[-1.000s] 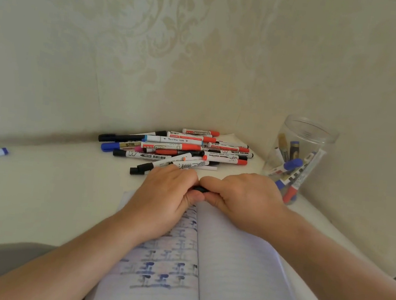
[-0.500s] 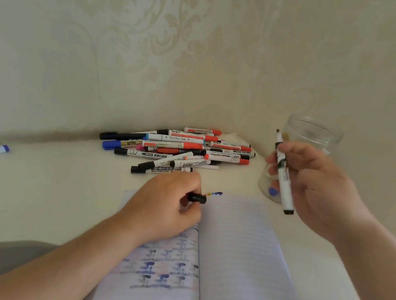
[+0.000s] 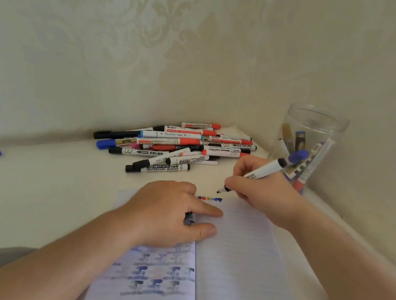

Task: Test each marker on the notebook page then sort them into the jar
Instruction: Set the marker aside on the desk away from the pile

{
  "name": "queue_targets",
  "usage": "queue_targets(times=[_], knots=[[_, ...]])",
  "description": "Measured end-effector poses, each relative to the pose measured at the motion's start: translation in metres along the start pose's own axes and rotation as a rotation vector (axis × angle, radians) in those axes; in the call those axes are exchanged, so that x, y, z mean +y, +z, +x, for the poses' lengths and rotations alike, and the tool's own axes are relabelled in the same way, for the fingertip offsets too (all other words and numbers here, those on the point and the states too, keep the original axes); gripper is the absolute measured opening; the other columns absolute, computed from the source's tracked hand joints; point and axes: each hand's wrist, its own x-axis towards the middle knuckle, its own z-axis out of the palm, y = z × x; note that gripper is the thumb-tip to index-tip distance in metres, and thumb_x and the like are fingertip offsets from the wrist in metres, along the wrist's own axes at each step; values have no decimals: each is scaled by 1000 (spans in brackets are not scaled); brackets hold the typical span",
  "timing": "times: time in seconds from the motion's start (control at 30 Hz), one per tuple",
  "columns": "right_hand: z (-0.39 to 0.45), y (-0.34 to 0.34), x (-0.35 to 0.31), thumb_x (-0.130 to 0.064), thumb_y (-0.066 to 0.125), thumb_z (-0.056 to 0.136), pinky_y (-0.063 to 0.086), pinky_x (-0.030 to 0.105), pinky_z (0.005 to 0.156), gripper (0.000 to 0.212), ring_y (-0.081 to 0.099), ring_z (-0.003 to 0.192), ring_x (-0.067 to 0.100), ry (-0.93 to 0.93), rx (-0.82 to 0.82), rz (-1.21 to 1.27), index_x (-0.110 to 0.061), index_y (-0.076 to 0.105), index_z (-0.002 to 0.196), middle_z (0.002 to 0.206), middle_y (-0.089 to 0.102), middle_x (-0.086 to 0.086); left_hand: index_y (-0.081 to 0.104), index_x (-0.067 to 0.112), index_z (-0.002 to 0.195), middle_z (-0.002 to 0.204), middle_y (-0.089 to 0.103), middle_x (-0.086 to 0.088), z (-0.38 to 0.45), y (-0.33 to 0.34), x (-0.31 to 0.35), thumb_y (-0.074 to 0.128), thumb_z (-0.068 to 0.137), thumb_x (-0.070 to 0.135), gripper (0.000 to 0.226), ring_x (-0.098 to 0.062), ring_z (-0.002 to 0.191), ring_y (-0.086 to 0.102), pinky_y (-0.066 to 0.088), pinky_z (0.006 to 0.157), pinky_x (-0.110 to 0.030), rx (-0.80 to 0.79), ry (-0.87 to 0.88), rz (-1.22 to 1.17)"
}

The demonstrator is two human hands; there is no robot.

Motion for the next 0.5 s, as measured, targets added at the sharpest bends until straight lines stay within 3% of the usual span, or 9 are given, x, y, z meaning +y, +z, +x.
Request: queue_targets(times=[0.1,0.2,0.5], knots=[[-1,7,10,-14,79,81,40,23,48,20,50,51,7,11,132,-95,-10,61,74,57,61,-4,43,77,130,89,46,17,5,-6,0,46,86,82,45,2,84,46,30,64,-22,-61,-45,-52],[1,8,15,-12,77,81,42,24,44,25,55,47,13,66,239,-30,-12,56,69,56,66,4,38,79,131,90,47,18,13,-10,1,44,88,80,43,-3,91,46,35,69,-27,-133,-72,-52],[2,8,14,-6,71,82,45,26,44,27,58,47,18,170,279,28,-13,50,67,56,65,11,29,80,135,91,49,17,10,0,7,34,88,82,47,-3,90,49,34,66,-29,-29,-100,-20]])
